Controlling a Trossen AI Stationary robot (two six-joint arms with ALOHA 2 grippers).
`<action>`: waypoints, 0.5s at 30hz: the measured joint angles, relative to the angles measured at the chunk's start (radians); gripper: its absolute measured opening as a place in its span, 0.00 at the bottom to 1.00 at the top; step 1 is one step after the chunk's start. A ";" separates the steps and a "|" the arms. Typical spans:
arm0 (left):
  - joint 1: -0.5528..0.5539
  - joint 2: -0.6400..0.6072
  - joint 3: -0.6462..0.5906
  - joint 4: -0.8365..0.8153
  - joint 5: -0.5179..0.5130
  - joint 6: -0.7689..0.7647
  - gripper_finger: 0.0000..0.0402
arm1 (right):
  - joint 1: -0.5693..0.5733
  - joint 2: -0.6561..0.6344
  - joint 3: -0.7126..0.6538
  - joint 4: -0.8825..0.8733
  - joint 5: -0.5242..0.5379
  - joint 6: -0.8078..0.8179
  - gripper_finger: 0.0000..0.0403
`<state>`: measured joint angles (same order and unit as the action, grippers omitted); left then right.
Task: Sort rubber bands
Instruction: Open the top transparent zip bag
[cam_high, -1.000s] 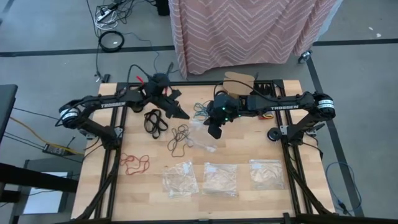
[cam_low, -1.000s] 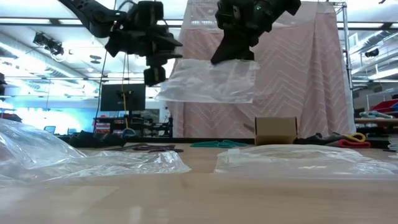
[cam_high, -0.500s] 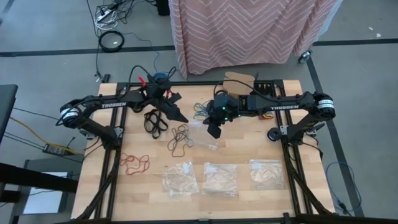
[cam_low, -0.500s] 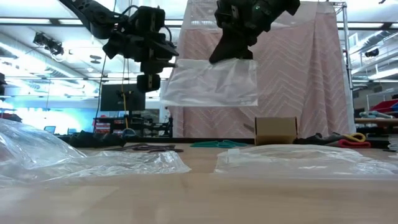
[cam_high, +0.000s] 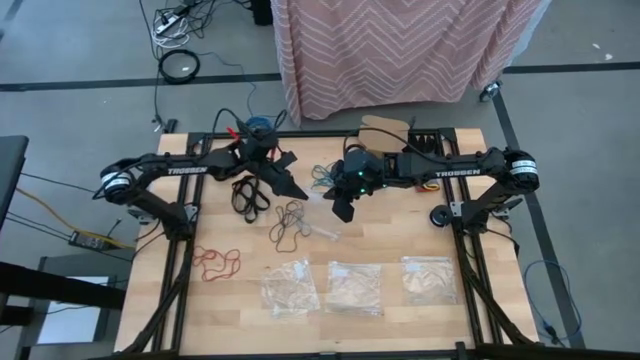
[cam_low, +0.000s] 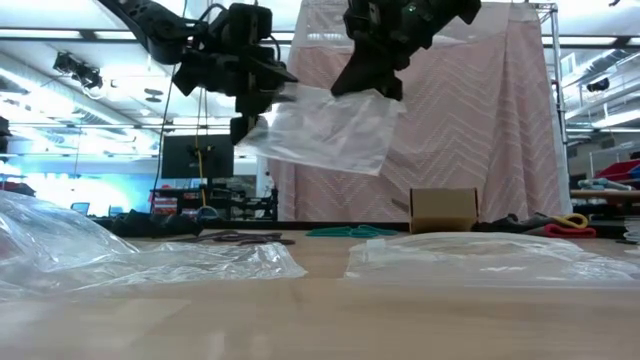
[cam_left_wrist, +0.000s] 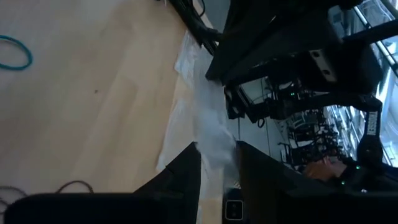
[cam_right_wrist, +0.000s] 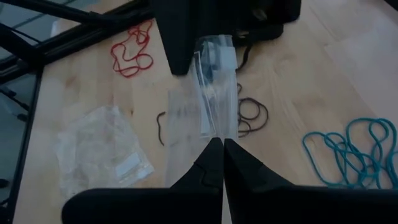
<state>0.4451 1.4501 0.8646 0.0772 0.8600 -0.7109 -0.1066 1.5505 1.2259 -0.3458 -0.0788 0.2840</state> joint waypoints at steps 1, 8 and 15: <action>-0.002 0.004 0.000 0.013 -0.005 0.000 0.27 | 0.000 0.000 0.000 0.005 -0.002 0.000 0.00; 0.000 0.012 0.000 0.120 -0.049 -0.024 0.21 | 0.000 0.000 0.000 0.003 -0.006 0.000 0.00; -0.023 0.012 0.000 0.114 -0.012 0.020 0.01 | 0.000 0.000 0.000 0.005 -0.012 0.000 0.00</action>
<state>0.4225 1.4616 0.8646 0.1913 0.8484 -0.6905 -0.1066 1.5501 1.2259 -0.3404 -0.0906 0.2844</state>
